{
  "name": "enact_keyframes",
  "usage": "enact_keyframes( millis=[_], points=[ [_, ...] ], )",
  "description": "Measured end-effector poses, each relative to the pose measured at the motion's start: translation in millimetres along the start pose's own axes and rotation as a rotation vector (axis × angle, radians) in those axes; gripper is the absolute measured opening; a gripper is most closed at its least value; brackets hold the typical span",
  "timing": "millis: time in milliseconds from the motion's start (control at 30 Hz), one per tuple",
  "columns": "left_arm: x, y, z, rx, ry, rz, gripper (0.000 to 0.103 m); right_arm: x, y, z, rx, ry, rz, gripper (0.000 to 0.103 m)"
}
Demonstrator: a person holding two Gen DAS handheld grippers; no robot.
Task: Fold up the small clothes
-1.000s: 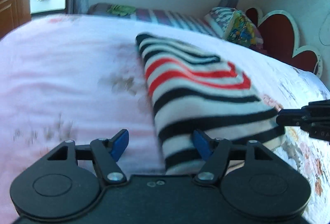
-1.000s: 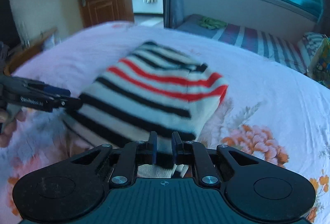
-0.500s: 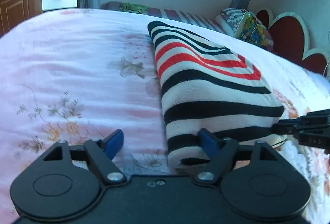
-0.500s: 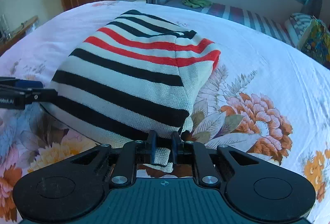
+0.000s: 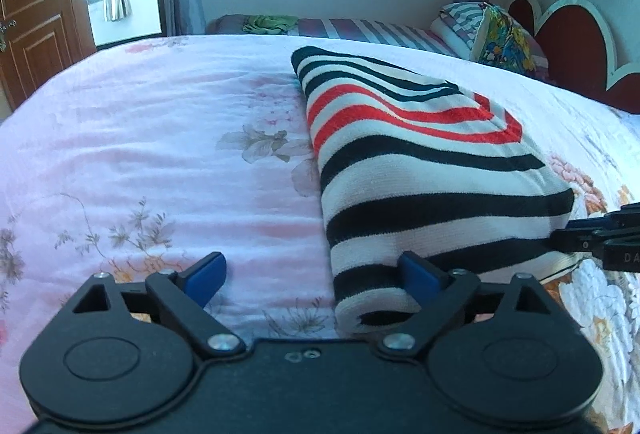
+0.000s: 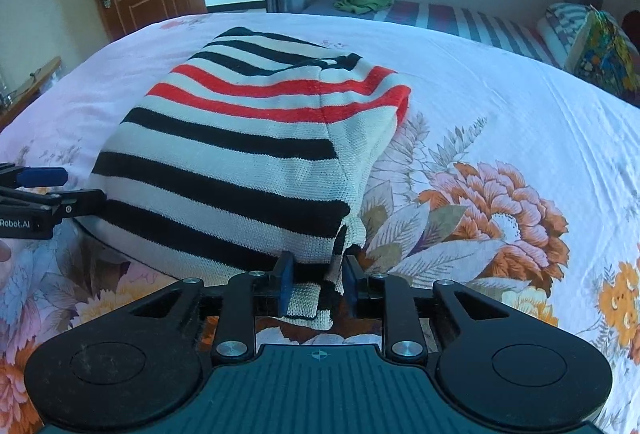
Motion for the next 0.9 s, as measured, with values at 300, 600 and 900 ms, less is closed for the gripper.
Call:
enact_keyframes(
  millis=[300, 600, 900],
  points=[
    [-17, 84, 25, 0.099, -0.021, 0.087, 0.102, -35, 96, 11, 0.014, -0.126, 0.149, 0.103],
    [-75, 244, 82, 0.044, 0.019, 0.252, 0.102, -122, 250, -13, -0.046, -0.102, 0.302, 0.103],
    [-106, 335, 122, 0.052, 0.008, 0.32, 0.102, -174, 342, -44, -0.043, -0.067, 0.387, 0.103]
  ],
)
Point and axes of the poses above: each gripper's, at about its wrist camera, not at the fingertips, and y roughly against the way its jaws point, z to its right, x to its top, the point moved 3 cm from there along -y, roughly the way its jaws point, and after that the axes turned 5 degrees about -y, right-handed, at the moved point
